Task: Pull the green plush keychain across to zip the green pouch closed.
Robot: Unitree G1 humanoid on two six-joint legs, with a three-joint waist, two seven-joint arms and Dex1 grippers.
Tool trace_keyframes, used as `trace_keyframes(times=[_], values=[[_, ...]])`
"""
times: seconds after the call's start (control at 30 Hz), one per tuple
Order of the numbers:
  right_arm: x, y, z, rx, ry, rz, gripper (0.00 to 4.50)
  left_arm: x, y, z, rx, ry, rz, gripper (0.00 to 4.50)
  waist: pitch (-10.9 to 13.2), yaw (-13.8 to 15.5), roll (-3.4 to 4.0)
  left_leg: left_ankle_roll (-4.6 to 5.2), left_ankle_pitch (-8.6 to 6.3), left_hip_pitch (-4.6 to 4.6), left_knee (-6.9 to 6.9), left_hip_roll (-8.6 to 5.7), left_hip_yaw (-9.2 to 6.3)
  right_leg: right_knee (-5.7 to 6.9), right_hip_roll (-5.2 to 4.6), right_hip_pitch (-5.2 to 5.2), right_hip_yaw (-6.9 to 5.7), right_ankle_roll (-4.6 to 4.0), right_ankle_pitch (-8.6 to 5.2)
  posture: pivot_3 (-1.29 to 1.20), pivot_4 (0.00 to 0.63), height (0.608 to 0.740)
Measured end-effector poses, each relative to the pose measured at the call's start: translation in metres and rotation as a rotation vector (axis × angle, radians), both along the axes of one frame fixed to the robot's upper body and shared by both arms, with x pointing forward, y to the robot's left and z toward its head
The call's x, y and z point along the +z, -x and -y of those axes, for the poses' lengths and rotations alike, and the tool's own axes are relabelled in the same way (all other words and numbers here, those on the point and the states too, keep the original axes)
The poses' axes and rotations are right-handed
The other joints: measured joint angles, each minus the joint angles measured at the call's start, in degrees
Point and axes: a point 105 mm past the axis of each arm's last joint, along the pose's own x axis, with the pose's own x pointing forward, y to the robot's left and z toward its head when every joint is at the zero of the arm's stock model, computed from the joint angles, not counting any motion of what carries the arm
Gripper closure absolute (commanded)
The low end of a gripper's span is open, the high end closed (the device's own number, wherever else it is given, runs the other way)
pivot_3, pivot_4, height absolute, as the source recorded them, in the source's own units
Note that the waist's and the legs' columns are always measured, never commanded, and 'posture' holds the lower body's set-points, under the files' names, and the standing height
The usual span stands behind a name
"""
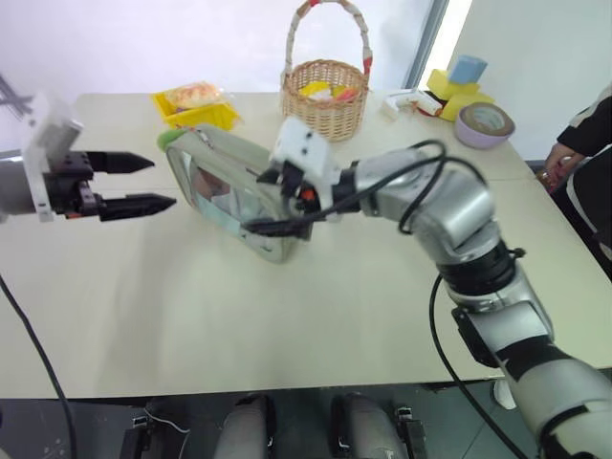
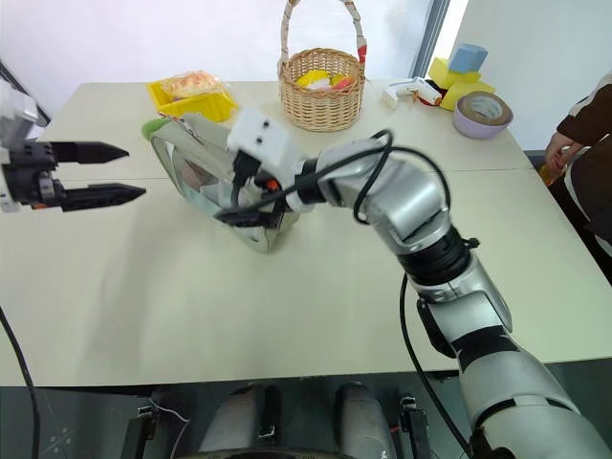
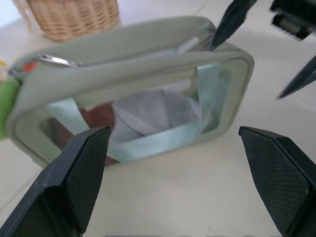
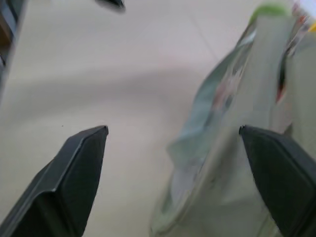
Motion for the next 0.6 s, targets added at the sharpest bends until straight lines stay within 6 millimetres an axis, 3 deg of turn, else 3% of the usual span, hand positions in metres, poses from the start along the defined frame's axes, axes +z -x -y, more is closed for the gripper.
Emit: trace_keyframes(times=[0.07,0.23,0.27,0.4,0.6], values=[[-0.003,-0.010,0.005,-0.026,0.029,0.059,1.38,0.002,0.001,0.002,0.011,0.006,0.011,0.00,0.0,0.0,0.00,-0.16,0.09,-0.02,0.00,0.00,0.00,0.00,0.00,-0.01,0.00,0.00,0.00,0.00,0.150,0.739],[0.000,-0.016,0.007,-0.017,0.039,0.124,4.12,0.003,0.002,0.001,0.033,0.016,0.030,0.00,0.0,-0.3,0.00,-0.25,0.15,0.00,-0.02,0.02,0.01,0.04,0.03,-0.02,0.00,0.00,0.00,0.00,0.150,0.739],[0.000,-0.016,0.007,-0.015,0.040,0.125,4.45,0.002,0.001,0.001,0.034,0.020,0.030,0.00,0.0,-0.3,0.00,-0.26,0.15,0.00,-0.02,0.03,0.00,0.04,0.04,-0.03,-0.01,0.00,0.00,0.00,0.150,0.739],[0.007,-0.014,0.017,0.029,0.029,0.134,4.45,0.006,-0.001,0.001,0.041,0.028,0.044,0.00,0.0,-0.1,0.00,-0.25,0.15,-0.01,-0.02,0.01,0.01,0.04,0.03,-0.02,0.00,0.00,0.00,0.00,0.150,0.739],[0.000,-0.023,0.075,0.097,0.100,0.179,4.45,0.006,-0.005,0.000,0.043,0.036,0.038,0.00,0.0,0.1,-0.03,-0.20,0.12,0.01,0.06,-0.09,0.01,-0.12,-0.02,0.09,0.00,0.01,0.01,0.00,0.150,0.739]])
